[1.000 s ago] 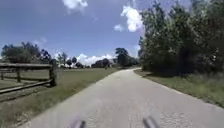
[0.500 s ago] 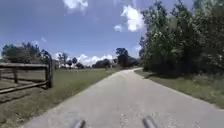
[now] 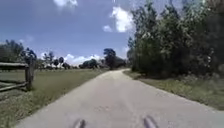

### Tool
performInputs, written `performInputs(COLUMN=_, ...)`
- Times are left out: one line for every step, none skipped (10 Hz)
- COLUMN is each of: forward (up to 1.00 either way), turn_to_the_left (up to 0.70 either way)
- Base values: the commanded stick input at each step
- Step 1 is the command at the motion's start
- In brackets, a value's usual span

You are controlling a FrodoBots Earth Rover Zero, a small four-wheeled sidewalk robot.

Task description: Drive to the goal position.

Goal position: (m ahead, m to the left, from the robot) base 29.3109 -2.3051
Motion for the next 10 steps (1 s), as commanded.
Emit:
performInputs(forward=0.50, turn_to_the_left=0.00)
performInputs(forward=0.50, turn_to_the_left=0.00)
performInputs(forward=0.50, turn_to_the_left=0.00)
performInputs(forward=0.50, turn_to_the_left=0.00)
performInputs(forward=0.50, turn_to_the_left=0.00)
performInputs(forward=0.50, turn_to_the_left=0.00)
performInputs(forward=0.50, turn_to_the_left=0.00)
performInputs(forward=0.50, turn_to_the_left=0.00)
performInputs(forward=0.50, turn_to_the_left=0.00)
performInputs(forward=0.50, turn_to_the_left=0.00)
